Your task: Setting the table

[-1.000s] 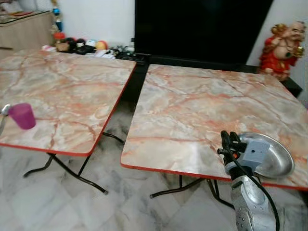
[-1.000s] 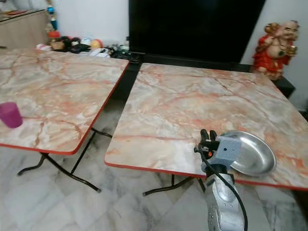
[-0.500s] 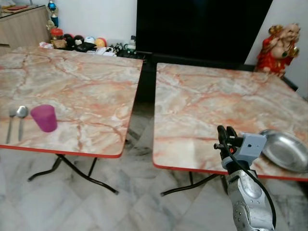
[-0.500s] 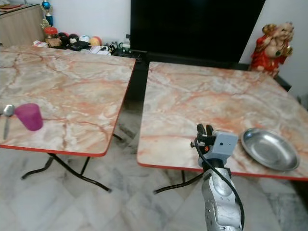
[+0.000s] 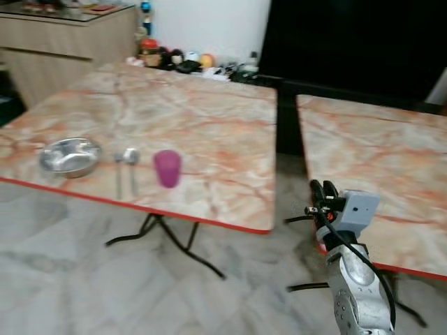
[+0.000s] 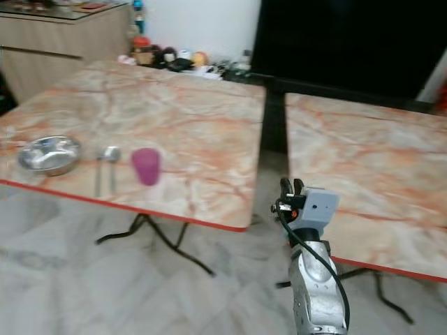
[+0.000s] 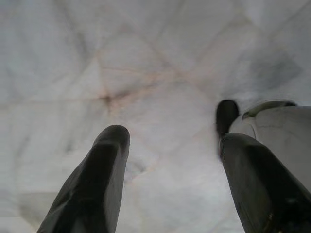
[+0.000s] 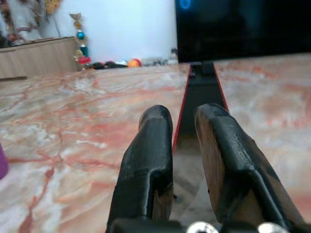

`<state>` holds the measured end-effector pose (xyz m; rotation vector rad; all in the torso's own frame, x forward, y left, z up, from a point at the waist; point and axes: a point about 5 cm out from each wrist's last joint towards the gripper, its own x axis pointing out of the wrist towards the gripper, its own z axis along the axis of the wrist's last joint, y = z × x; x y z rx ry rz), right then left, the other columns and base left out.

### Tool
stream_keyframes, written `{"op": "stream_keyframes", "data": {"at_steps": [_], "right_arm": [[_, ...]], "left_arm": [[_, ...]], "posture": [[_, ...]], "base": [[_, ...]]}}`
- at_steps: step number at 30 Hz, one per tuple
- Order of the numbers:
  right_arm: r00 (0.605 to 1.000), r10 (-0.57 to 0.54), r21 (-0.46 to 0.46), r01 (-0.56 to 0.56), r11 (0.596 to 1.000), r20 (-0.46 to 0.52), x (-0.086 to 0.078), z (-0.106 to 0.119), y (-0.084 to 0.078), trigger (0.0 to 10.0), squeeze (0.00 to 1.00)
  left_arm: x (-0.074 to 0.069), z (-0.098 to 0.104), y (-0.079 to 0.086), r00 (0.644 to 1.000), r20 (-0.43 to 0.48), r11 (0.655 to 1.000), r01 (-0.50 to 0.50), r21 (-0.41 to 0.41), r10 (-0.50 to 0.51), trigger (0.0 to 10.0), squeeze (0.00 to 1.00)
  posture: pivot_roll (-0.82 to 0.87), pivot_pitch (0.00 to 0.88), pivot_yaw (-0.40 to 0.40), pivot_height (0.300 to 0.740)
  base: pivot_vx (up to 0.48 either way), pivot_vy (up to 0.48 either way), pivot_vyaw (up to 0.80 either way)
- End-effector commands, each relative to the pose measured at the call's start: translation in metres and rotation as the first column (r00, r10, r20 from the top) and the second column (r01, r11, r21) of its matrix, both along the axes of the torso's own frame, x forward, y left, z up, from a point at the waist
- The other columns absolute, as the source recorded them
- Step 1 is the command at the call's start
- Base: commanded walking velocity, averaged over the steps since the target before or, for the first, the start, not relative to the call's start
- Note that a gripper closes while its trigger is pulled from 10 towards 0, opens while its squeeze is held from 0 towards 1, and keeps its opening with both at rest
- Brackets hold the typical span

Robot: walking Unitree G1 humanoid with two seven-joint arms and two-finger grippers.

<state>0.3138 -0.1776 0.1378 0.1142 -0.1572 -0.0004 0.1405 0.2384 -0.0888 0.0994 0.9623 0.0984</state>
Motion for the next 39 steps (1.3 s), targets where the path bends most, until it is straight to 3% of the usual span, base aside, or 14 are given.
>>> {"op": "stream_keyframes", "data": {"at_steps": [1, 16, 24, 39], "right_arm": [[0.999, -0.046, 0.014, 0.046, 0.999, -0.018, -0.004, -0.0038, -0.012, 10.0, 0.0], [0.997, -0.078, 0.068, 0.079, 0.995, -0.016, 0.0004, -0.0007, -0.0126, 10.0, 0.0], [0.997, -0.082, 0.063, 0.083, 0.995, -0.016, 0.0005, -0.0006, -0.0137, 10.0, 0.0], [0.997, -0.078, 0.067, 0.078, 0.995, -0.004, -0.0008, -0.0008, -0.0088, 10.0, 0.0]], "left_arm": [[-0.0009, -0.0008, -0.001, 1.0, -0.011, 1.0, 0.005, -0.004, -0.005, 10.0, 0.0], [-0.0043, -0.0021, 0.0007, 1.0, -0.029, 1.0, -0.005, 0.0, 0.005, 10.0, 0.0], [-0.0026, -0.0019, -0.0003, 1.0, -0.03, 1.0, 0.005, -0.002, -0.005, 10.0, 0.0], [-0.0039, -0.0012, 0.0041, 0.998, -0.042, 0.999, 0.038, 0.013, -0.038, 10.0, 0.0]], "posture": [[-0.01, 0.103, -0.066, 0.74], [0.0, 0.102, -0.069, 0.74], [0.0, 0.1, -0.062, 0.74], [0.0, 0.079, -0.037, 0.74]], "base": [[0.0, 0.48, 0.0], [0.0, 0.48, 0.0], [0.0, 0.48, -0.44], [0.0, 0.48, 0.0]]}}
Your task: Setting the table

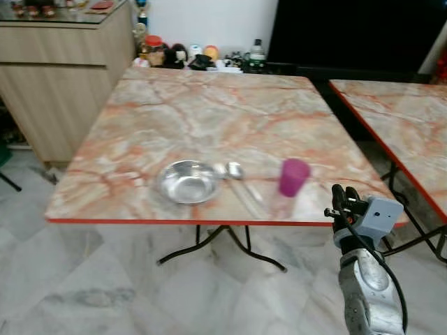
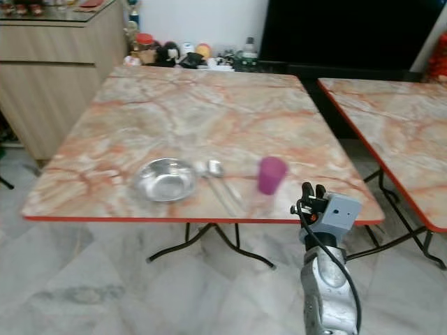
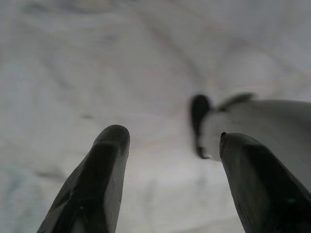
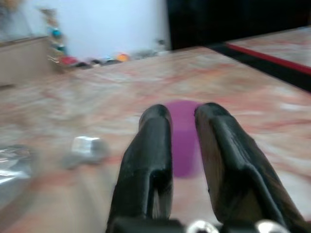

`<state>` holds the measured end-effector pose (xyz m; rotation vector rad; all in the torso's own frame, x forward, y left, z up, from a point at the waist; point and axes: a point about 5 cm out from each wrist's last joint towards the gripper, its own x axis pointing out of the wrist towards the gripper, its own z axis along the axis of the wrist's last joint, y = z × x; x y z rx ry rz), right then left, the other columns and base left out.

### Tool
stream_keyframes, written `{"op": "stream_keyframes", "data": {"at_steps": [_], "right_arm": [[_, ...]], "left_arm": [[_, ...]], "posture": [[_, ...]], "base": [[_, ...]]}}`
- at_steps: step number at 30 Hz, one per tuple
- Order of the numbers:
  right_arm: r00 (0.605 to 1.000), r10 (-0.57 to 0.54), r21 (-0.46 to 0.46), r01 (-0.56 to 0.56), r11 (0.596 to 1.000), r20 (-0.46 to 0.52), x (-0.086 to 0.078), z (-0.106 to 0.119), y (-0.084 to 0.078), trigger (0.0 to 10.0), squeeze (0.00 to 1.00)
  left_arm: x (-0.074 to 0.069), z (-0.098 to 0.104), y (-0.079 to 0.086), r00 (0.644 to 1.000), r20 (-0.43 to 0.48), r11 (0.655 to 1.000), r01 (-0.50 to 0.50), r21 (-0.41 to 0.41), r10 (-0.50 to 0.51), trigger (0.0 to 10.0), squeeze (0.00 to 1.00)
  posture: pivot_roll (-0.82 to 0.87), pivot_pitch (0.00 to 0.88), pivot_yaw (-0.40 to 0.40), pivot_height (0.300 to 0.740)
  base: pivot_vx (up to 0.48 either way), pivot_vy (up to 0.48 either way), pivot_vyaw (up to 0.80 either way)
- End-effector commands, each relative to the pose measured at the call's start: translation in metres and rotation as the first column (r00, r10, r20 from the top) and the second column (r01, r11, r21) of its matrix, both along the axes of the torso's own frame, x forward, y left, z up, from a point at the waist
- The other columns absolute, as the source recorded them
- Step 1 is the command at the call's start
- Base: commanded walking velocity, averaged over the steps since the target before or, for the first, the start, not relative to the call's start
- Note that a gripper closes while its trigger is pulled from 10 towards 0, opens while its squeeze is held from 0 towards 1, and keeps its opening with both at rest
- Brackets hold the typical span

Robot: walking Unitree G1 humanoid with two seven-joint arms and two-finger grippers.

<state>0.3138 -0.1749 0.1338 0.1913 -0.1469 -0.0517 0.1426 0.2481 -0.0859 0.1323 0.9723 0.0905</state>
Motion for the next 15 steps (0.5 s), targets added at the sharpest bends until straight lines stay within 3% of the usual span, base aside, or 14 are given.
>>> {"op": "stream_keyframes", "data": {"at_steps": [1, 12, 15], "right_arm": [[0.999, -0.033, -0.014, 0.033, 0.999, 0.01, -0.0005, 0.0033, -0.0114, 10.0, 0.0], [0.999, -0.034, -0.011, 0.034, 0.999, 0.007, -0.0005, 0.0022, -0.0106, 10.0, 0.0], [0.999, -0.032, -0.012, 0.032, 0.999, 0.003, -0.0005, 0.0011, -0.0098, 10.0, 0.0]], "left_arm": [[-0.0059, -0.0039, -0.0055, 0.999, -0.029, 1.0, 0.02, -0.01, -0.02, 10.0, 0.0], [-0.0031, -0.0031, -0.0067, 0.999, -0.023, 0.999, 0.037, -0.01, -0.037, 10.0, 0.0], [-0.0027, -0.0029, -0.0066, 0.999, -0.021, 0.999, 0.037, -0.008, -0.037, 10.0, 0.0]], "posture": [[0.0, 0.078, -0.036, 0.74], [0.0, 0.064, -0.036, 0.74], [0.0, 0.069, -0.038, 0.74]], "base": [[0.0, 0.48, 0.0], [0.0, 0.48, 0.0], [0.0, 0.219, 0.0]]}}
